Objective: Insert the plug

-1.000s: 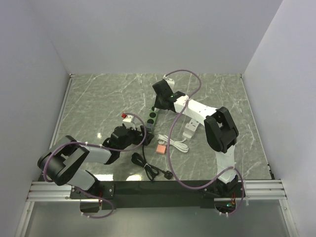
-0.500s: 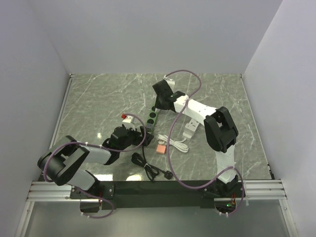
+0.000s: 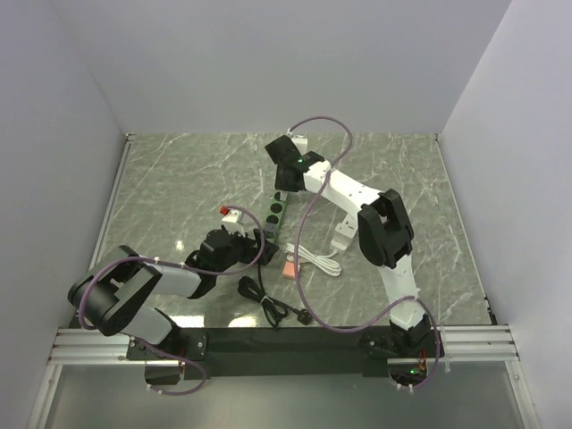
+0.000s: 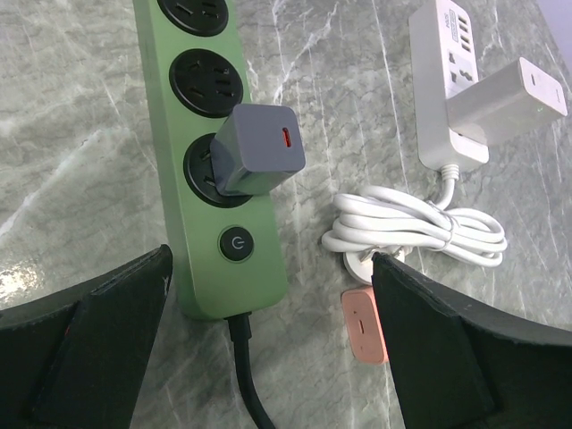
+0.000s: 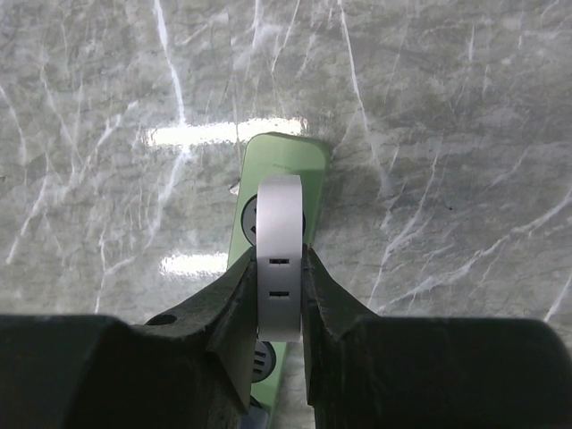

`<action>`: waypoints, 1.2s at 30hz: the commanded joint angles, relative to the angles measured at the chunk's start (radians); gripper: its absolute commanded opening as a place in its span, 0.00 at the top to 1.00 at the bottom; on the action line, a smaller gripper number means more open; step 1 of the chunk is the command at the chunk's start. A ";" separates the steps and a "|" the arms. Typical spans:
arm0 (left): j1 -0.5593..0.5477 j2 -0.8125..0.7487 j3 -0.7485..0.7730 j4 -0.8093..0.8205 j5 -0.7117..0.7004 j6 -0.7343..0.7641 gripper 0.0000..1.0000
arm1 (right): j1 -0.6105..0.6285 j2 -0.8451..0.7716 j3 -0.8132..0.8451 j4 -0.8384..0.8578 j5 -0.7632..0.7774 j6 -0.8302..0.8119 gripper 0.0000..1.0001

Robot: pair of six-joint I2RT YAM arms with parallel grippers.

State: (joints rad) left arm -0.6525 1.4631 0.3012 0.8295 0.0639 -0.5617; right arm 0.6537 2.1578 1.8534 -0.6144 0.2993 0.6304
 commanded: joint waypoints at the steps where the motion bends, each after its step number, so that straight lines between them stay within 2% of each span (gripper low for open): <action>1: -0.006 -0.020 -0.007 0.053 0.019 0.008 0.01 | 0.012 0.065 0.079 -0.060 0.106 -0.015 1.00; 5: -0.004 -0.011 -0.005 0.056 0.022 0.009 0.00 | 0.029 0.089 0.131 -0.103 0.135 -0.014 1.00; 11: -0.006 0.002 -0.004 0.065 0.027 0.006 0.00 | 0.043 0.093 0.102 -0.099 0.172 -0.006 1.00; 19: -0.004 -0.003 -0.005 0.060 0.022 0.009 0.01 | 0.052 0.114 0.072 -0.093 0.173 -0.003 1.00; 36: -0.006 -0.023 -0.019 0.063 0.019 0.009 0.01 | 0.052 0.200 0.132 -0.110 0.178 -0.012 1.00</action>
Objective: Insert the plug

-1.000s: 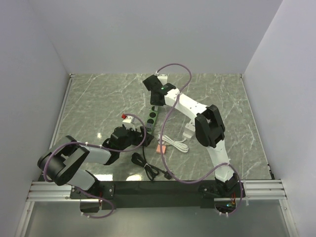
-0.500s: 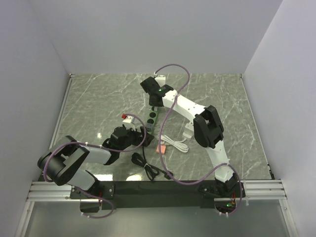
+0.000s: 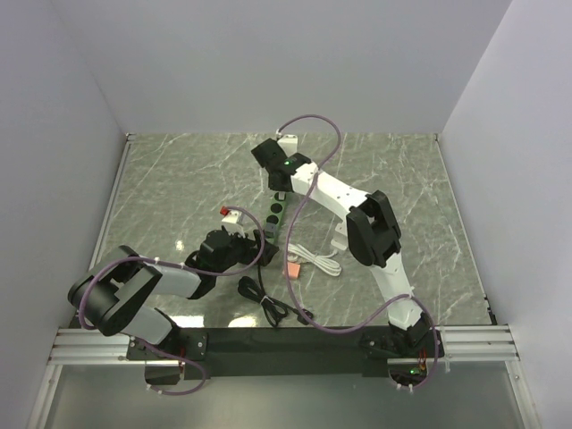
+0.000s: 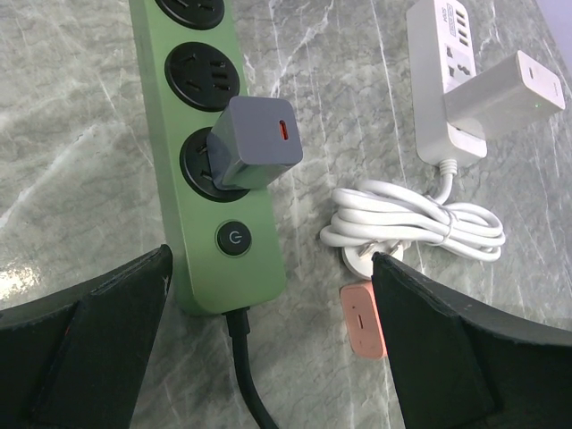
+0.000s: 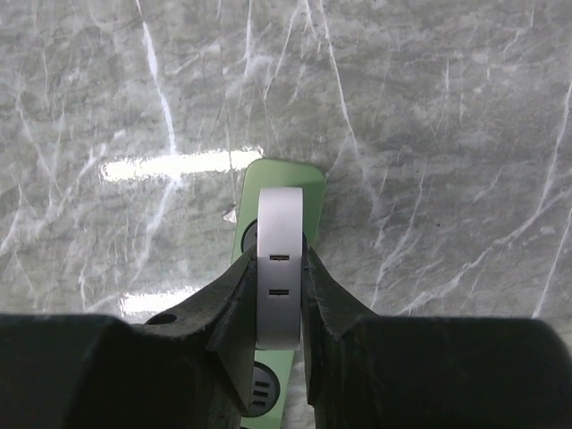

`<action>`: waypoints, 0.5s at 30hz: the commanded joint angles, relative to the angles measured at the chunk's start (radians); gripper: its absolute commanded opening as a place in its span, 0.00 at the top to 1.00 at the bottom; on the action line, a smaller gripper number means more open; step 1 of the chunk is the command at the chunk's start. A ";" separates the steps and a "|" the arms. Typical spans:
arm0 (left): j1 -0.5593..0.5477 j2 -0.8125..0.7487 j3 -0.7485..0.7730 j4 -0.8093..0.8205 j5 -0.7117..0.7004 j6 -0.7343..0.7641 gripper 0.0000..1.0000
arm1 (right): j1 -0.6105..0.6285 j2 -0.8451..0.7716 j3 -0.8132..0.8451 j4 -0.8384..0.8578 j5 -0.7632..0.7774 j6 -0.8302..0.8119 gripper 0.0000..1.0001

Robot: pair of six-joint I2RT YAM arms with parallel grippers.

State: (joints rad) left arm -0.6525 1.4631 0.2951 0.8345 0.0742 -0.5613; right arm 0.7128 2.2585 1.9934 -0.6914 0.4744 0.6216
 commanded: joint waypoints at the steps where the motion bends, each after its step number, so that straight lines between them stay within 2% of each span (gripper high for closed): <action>1: -0.006 -0.023 -0.013 0.057 0.009 0.008 0.01 | -0.007 0.104 -0.004 -0.034 -0.002 -0.003 1.00; 15: -0.006 -0.015 -0.016 0.064 0.012 0.006 0.00 | 0.016 0.032 -0.186 0.019 0.024 0.004 1.00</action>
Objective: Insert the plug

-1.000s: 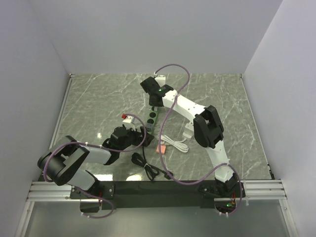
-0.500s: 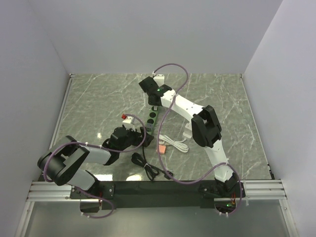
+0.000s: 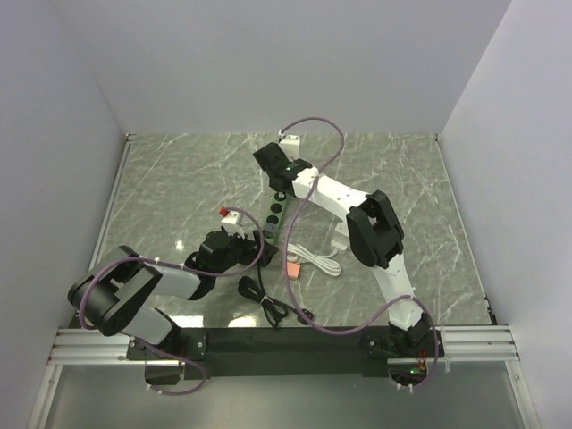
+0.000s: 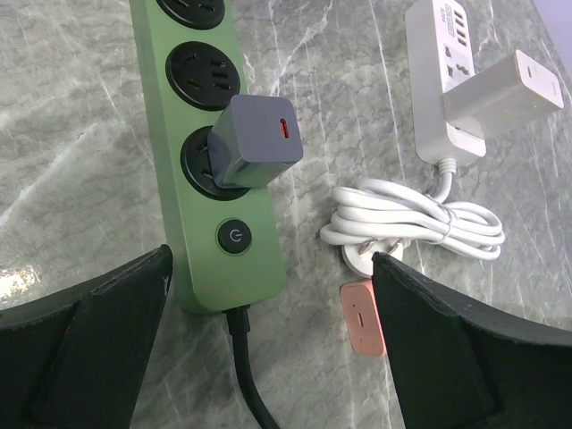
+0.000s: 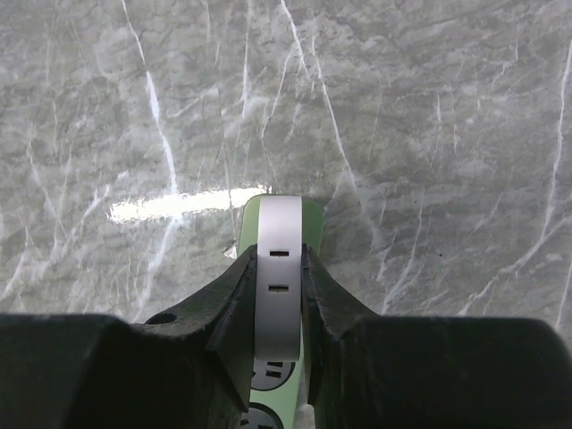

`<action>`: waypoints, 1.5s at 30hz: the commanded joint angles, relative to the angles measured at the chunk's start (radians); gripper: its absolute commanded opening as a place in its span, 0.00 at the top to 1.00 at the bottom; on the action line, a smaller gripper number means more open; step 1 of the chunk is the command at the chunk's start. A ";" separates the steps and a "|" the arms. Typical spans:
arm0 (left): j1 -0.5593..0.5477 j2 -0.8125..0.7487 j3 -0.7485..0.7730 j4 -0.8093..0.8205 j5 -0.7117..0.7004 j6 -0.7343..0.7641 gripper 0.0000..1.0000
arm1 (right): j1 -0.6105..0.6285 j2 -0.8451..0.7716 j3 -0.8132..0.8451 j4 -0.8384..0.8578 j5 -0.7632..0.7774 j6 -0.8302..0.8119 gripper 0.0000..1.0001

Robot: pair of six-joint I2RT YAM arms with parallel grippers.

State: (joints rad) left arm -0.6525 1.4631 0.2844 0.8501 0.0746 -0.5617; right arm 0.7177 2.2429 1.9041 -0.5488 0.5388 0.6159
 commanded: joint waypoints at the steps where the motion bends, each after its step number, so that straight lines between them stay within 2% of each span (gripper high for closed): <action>1: -0.006 -0.017 -0.005 0.047 0.011 0.006 0.01 | 0.017 0.043 -0.111 -0.125 -0.037 0.008 1.00; 12: -0.006 -0.029 -0.014 0.050 0.007 0.005 0.00 | 0.072 0.014 -0.132 -0.154 0.055 0.021 1.00; 20: -0.006 -0.040 -0.024 0.050 0.004 0.003 0.01 | 0.089 0.003 -0.208 -0.132 0.078 0.035 1.00; 37: -0.006 -0.052 -0.031 0.049 -0.002 0.006 0.00 | 0.104 -0.028 -0.275 -0.120 0.061 0.025 1.00; 45: -0.006 -0.056 -0.037 0.046 -0.002 0.009 0.01 | 0.111 -0.059 -0.346 -0.096 -0.010 0.008 1.00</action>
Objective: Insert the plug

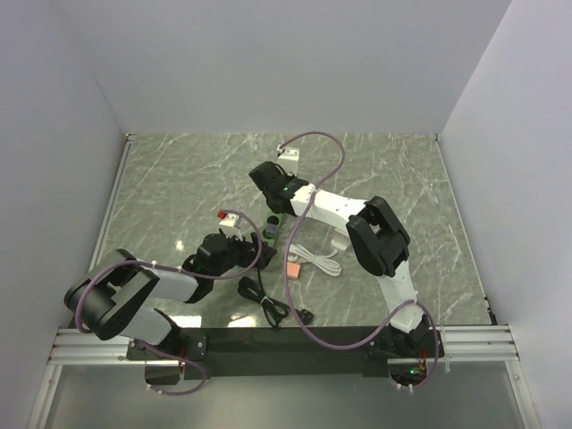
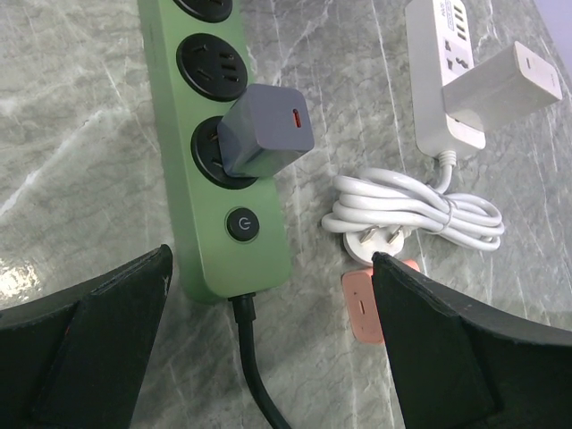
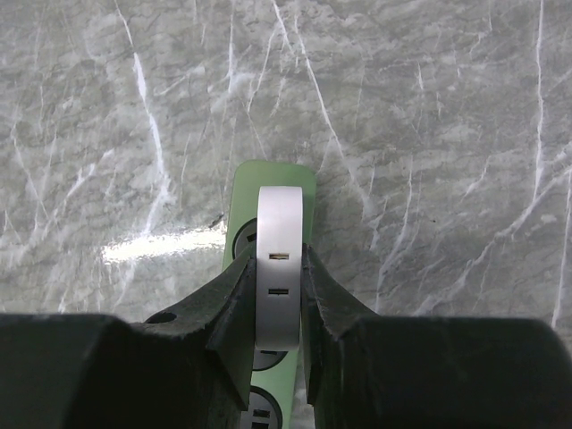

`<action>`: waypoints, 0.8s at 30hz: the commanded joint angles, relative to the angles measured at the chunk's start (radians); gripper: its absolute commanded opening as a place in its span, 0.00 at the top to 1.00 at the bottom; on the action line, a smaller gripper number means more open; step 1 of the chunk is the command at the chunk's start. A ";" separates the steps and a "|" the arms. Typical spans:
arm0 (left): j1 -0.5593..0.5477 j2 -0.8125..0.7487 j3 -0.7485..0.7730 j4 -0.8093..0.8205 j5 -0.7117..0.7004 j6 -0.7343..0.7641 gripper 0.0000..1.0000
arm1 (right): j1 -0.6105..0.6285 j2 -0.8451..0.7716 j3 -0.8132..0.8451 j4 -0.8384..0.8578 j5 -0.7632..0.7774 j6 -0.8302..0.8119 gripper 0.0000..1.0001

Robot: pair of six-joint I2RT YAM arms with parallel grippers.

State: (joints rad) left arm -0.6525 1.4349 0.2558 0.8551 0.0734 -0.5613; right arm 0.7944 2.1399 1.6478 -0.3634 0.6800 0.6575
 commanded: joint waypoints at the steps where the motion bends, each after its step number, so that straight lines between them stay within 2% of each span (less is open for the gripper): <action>1: -0.006 -0.028 -0.010 0.042 -0.006 0.012 0.00 | 0.037 0.048 -0.092 -0.281 -0.154 -0.033 1.00; 11: -0.004 0.001 -0.003 0.048 -0.012 0.020 0.01 | 0.039 0.089 -0.085 -0.278 -0.224 -0.047 1.00; 24: -0.004 0.006 -0.010 0.048 -0.023 0.027 0.01 | 0.025 0.127 -0.154 -0.235 -0.281 -0.050 1.00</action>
State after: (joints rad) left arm -0.6525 1.4483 0.2485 0.8562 0.0624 -0.5575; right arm 0.7929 2.1342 1.6073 -0.3069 0.6537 0.6292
